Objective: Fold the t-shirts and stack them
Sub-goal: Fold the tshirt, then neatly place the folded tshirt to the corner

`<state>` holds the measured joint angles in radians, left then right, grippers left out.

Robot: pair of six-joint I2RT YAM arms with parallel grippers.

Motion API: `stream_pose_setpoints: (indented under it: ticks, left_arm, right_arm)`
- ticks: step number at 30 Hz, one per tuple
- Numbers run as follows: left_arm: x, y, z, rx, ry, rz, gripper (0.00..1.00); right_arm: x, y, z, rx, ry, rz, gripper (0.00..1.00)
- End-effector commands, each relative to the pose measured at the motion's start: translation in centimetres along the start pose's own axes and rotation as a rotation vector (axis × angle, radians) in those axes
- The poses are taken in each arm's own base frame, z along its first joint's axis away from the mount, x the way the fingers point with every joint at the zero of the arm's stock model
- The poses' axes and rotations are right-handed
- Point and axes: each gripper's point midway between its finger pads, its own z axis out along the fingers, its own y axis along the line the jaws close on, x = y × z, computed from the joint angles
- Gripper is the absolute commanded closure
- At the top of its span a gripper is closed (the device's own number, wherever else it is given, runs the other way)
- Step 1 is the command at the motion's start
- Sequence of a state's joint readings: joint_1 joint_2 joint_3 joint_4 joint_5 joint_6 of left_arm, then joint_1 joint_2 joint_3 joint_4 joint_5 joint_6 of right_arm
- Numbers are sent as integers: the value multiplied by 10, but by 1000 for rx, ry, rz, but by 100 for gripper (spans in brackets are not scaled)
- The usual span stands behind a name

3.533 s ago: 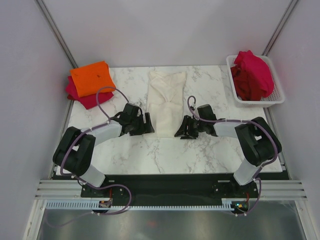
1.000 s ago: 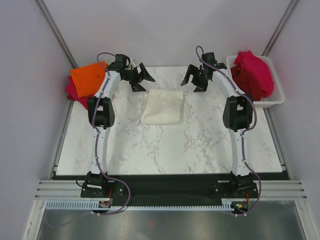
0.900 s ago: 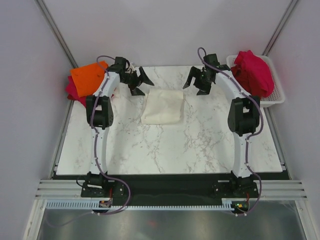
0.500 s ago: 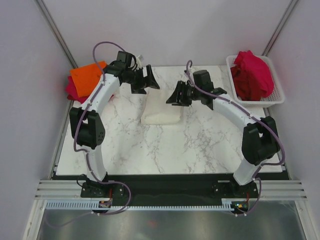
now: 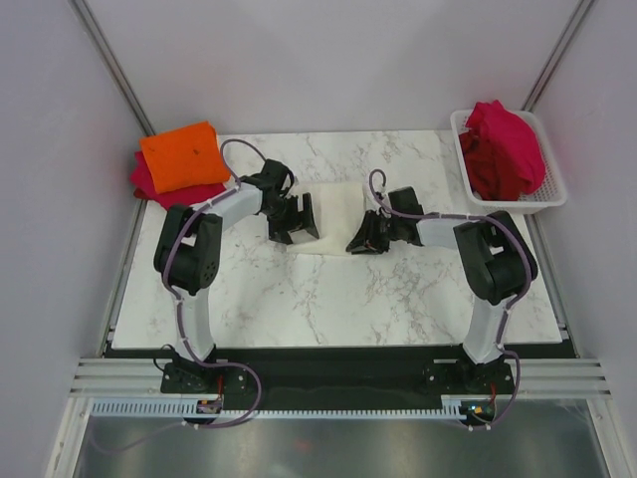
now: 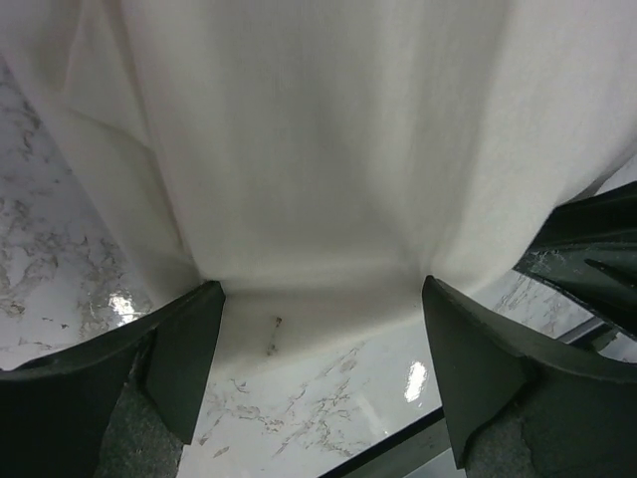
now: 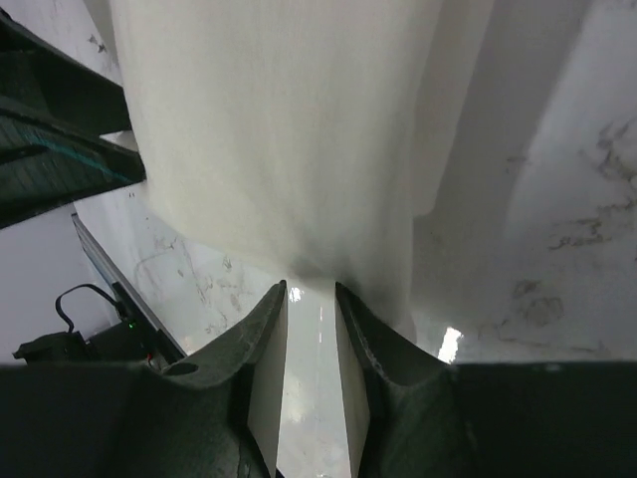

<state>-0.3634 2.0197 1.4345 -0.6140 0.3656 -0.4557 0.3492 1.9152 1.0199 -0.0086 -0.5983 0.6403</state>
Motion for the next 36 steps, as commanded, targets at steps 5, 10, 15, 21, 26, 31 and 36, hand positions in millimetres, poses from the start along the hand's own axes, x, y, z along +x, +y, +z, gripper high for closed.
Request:
stream_pose_setpoints:
  ticks: [5,10,15,21,26,31,36]
  left_arm:
    - [8,39,9,-226,-98,31,13]
    - [4,18,-32,-246,-214,123,10]
    - [-37,-12,-87,-189,-387,182,0]
    - [-102,3,-102,-198,-465,182,0]
    - [-132,17,-79,-118,-430,152,0]
    - [-142,20,-39,-16,-362,174,1]
    - [-133,30,-11,4,-305,122,3]
  right_arm:
    - [65,-33,-14,11,70,19,64]
    - [62,11,-48,-40,48,-89,54]
    - [16,71,-91,-75,-69,-236,36]
    - [27,81,-95,-141,-63,-255,23]
    - [55,66,-95,-181,-89,-238,16]
    - [95,37,-90,-178,-39,-196,14]
    - [113,15,-89,-130,-18,-182,13]
